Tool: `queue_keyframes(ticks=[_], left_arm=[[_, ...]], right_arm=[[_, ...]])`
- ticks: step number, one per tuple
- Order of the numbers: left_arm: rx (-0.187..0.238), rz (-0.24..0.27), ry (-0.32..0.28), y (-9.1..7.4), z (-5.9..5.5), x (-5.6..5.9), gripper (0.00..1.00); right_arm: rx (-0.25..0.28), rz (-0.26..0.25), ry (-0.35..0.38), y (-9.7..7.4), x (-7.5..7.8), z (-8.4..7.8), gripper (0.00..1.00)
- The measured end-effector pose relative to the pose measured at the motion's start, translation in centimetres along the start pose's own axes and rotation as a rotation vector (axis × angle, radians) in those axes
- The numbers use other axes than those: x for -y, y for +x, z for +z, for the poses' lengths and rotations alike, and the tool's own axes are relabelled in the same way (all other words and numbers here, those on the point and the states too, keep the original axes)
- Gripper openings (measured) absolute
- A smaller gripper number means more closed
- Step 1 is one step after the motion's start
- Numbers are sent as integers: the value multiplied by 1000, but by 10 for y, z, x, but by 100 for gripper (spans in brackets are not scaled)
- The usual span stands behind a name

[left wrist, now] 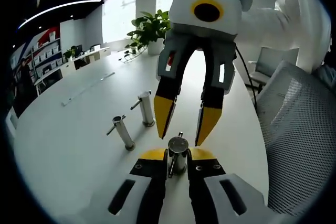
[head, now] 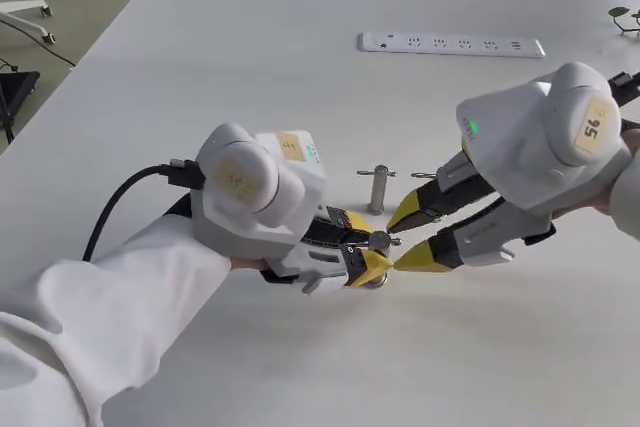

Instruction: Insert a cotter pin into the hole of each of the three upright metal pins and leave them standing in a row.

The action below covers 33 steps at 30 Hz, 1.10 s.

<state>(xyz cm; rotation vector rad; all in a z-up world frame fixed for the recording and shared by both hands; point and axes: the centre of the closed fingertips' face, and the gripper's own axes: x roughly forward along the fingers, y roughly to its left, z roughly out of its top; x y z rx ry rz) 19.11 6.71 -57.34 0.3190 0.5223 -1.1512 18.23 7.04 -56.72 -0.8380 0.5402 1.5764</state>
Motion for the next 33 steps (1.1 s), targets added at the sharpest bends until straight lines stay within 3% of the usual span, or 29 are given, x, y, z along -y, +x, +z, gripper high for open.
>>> queue_keyframes(ticks=[3, 11, 14, 18, 21, 33], left_arm=[[16, 15, -13, -4, 2, -3, 19], [49, 47, -40, -25, 4, -10, 38], [50, 35, -49, -34, 2, -4, 53], [35, 5, -64, -42, -7, 6, 65], [46, -9, -92, -47, -11, 12, 77], [92, -4, -194, -65, -22, 24, 99]], right_arm=[[0, -3, 23, -2, 0, -3, 14], [79, -40, 93, -11, 3, 6, 17], [100, -39, 106, -11, 3, 10, 17], [103, -40, 106, -9, 3, 13, 17], [101, -40, 108, -6, 3, 13, 17], [108, -36, 130, 2, 2, 17, 16]])
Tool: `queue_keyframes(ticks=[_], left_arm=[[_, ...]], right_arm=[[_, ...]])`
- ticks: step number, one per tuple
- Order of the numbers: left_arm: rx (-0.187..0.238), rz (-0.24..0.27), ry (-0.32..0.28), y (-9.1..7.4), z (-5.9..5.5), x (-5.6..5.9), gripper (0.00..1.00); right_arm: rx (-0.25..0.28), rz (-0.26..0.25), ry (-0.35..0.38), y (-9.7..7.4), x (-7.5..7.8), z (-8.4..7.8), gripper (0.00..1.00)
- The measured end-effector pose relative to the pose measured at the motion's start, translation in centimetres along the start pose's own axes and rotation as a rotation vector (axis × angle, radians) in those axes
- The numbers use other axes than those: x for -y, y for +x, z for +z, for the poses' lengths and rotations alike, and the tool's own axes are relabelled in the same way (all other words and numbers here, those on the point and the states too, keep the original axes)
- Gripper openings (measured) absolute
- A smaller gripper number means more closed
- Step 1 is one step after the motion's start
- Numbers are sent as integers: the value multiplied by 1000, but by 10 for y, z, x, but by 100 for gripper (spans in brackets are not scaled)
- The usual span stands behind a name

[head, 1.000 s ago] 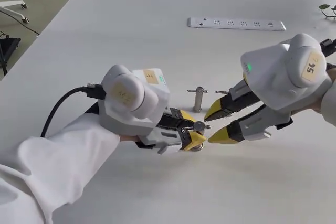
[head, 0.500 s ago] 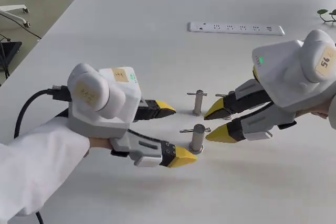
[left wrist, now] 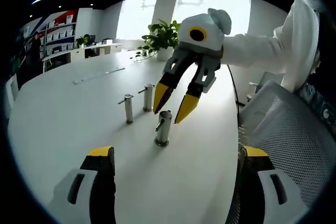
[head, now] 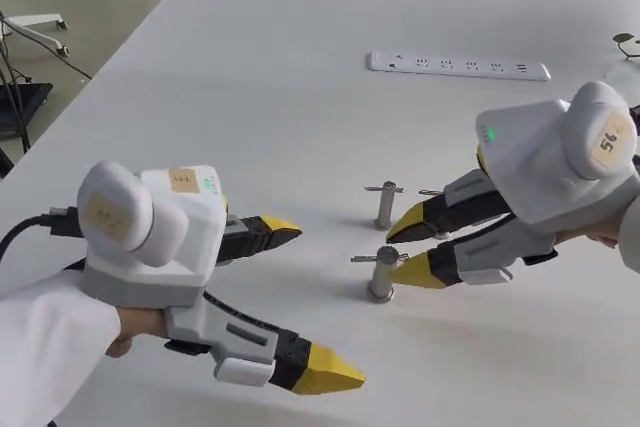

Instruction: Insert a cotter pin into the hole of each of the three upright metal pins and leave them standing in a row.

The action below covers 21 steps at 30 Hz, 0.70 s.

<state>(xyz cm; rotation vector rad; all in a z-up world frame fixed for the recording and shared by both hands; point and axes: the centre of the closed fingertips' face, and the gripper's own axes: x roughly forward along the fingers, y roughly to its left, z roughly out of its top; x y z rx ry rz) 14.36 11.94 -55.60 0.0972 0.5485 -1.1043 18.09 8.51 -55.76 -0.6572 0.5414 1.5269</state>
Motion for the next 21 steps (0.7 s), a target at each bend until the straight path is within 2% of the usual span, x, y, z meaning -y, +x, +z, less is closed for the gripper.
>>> queue_keyframes(ticks=[3, 5, 10, 14, 21], left_arm=[[33, 28, 12, -3, 1, -2, 99], [47, 21, -21, -6, 2, 0, 99], [24, 38, -6, -8, -3, 0, 99], [36, 42, -7, -10, -5, 0, 99], [30, 49, -31, -11, -10, 0, 99]], right_arm=[[3, 0, 5, 3, -1, 1, 15], [3, 7, 6, 6, -3, 1, 15], [-6, 9, 11, 9, -2, -1, 12], [-12, 2, 23, 11, 0, -3, 9], [-2, -4, 63, 11, 4, -4, 8]])
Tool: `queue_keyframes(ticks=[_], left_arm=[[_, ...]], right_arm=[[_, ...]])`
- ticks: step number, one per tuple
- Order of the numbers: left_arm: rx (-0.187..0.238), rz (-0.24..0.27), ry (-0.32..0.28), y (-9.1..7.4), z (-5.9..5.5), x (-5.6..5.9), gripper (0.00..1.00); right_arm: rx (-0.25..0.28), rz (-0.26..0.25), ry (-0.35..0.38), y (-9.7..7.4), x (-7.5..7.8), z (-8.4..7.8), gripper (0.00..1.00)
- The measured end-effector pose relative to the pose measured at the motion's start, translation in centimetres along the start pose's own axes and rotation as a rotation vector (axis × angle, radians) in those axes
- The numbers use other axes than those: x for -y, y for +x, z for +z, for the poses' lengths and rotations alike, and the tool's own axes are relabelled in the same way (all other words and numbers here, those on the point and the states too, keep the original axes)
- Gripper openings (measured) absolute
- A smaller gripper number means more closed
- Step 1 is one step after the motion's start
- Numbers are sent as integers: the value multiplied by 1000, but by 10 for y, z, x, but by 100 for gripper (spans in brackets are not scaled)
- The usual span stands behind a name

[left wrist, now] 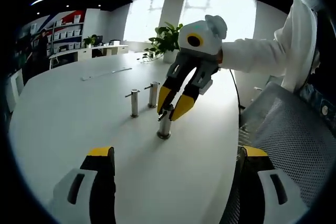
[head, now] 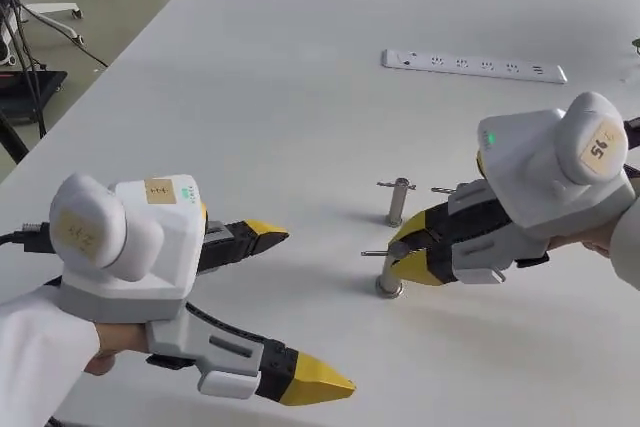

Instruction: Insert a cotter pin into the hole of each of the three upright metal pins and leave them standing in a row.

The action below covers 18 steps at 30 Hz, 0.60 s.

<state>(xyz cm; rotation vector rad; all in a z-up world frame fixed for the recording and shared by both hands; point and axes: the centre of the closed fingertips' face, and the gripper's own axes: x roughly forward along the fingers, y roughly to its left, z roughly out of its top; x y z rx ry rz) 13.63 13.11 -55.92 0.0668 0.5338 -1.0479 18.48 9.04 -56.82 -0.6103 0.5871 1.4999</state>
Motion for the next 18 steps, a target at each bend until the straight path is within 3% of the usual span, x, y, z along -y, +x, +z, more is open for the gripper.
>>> queue_keyframes(ticks=[7, 8, 13, 18], left_arm=[[-3, 11, -5, 0, -1, 0, 99], [-3, 13, -8, -1, -1, -1, 99], [-12, 11, -22, -1, -5, -1, 99], [-18, 15, -24, -2, -5, -4, 99]], right_arm=[[-18, -46, 1, -3, 3, -2, 8], [-30, -61, -34, -6, 4, -3, 8], [-7, -70, -7, -27, 6, -2, 8], [-18, -105, 7, -56, 15, -19, 8]])
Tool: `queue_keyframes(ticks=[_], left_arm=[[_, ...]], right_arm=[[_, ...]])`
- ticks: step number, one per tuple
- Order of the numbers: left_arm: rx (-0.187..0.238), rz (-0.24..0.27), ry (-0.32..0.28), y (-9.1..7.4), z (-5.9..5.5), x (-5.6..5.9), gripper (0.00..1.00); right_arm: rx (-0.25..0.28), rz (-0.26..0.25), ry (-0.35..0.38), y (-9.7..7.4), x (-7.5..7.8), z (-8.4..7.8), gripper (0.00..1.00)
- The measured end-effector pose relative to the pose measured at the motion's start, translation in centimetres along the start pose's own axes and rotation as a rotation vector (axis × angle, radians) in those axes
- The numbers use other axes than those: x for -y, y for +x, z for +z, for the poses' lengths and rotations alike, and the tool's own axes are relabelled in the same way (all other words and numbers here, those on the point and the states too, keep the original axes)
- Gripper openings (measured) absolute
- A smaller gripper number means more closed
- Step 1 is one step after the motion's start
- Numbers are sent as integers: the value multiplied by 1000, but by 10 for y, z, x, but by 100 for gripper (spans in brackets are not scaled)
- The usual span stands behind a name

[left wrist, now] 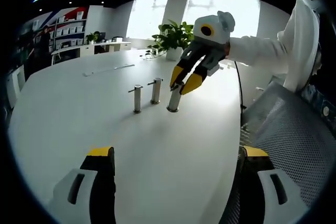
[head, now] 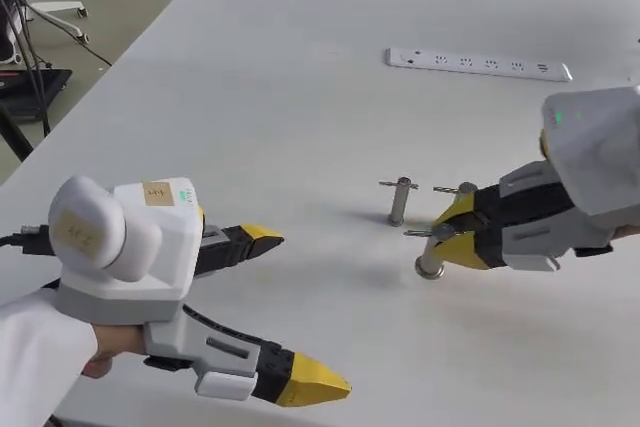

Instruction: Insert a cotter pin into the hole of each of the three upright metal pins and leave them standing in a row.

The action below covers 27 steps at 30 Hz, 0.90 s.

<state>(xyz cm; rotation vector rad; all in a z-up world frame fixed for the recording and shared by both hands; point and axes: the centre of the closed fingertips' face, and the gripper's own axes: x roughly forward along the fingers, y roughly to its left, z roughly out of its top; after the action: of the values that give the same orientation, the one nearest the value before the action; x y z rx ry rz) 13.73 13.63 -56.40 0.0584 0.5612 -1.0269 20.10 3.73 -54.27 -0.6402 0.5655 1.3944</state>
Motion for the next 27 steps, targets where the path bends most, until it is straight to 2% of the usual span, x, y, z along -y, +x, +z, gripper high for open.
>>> queue_keyframes(ticks=[3, 5, 10, 12, 16, 21, 27], left_arm=[[7, 6, -3, -1, 2, -3, 99], [5, 5, -9, -2, 2, -4, 99], [-10, 0, -9, -3, 2, -5, 99], [-13, -2, -13, -3, 1, -6, 99], [-20, 3, -23, -6, 1, -10, 99], [-35, 11, -29, -9, -2, -11, 99], [-42, 11, -36, -11, -3, -8, 99]], right_arm=[[-3, -29, 47, -11, 10, -12, 8], [-18, -65, 32, -19, 18, -22, 8], [-59, -122, 43, -34, 38, -41, 8], [-59, -134, 54, -38, 46, -46, 8], [-56, -139, 63, -42, 54, -51, 8], [-52, -121, 72, -40, 59, -56, 8], [-48, -123, 89, -36, 66, -61, 8]])
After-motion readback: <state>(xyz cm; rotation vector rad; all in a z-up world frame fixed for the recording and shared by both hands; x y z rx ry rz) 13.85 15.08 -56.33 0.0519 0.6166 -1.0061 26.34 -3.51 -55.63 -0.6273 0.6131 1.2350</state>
